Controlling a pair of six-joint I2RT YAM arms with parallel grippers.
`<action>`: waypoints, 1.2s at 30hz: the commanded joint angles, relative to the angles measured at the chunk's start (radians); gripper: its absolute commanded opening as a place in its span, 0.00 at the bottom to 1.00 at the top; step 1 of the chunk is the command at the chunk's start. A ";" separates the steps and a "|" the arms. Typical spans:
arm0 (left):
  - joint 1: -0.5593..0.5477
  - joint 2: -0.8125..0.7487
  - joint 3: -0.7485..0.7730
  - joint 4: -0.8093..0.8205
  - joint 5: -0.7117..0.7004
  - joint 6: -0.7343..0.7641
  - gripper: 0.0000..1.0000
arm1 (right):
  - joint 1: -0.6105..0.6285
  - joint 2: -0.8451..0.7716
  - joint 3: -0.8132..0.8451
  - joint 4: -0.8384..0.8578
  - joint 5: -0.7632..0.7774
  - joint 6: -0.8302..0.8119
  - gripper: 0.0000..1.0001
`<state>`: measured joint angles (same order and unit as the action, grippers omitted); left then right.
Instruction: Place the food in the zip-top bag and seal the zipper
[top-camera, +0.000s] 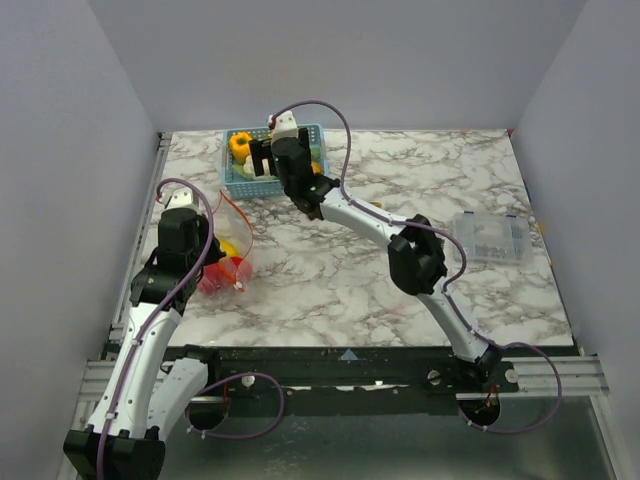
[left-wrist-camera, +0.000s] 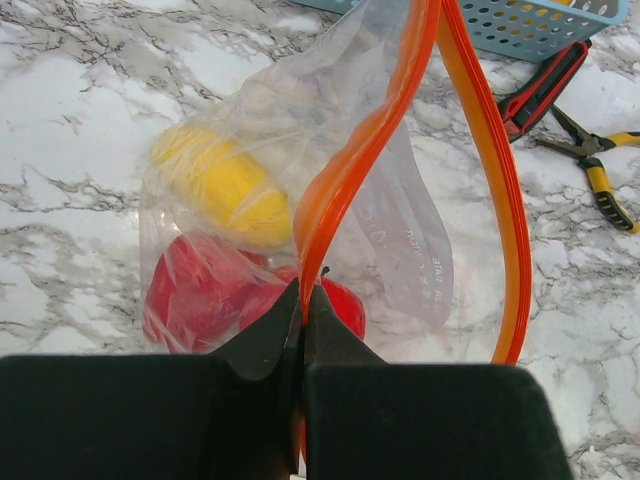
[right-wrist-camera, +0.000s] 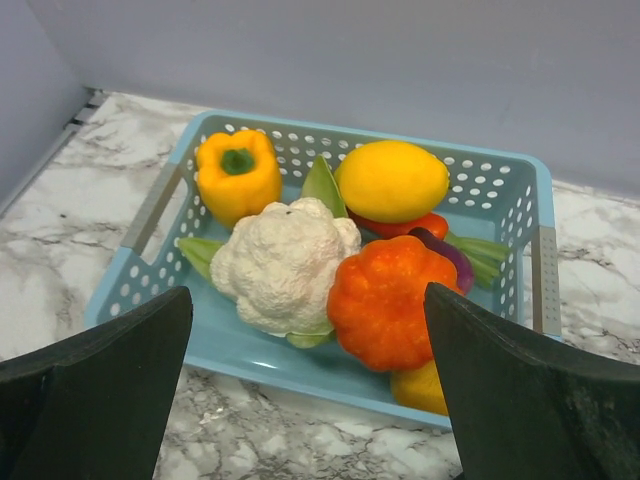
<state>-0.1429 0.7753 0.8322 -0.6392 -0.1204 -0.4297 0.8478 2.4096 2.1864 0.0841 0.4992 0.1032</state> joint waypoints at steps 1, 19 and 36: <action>0.012 0.013 0.007 0.012 -0.009 0.012 0.00 | -0.033 0.083 0.078 -0.046 -0.010 -0.032 1.00; 0.076 0.046 0.011 0.031 0.116 0.006 0.00 | -0.089 0.252 0.185 -0.043 -0.074 -0.033 0.99; 0.091 0.099 -0.075 0.201 0.363 0.100 0.00 | -0.095 0.253 0.144 -0.009 -0.002 -0.186 0.62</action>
<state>-0.0372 0.8772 0.7990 -0.5404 0.1429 -0.3782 0.7574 2.6701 2.3295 0.1051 0.4824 -0.0319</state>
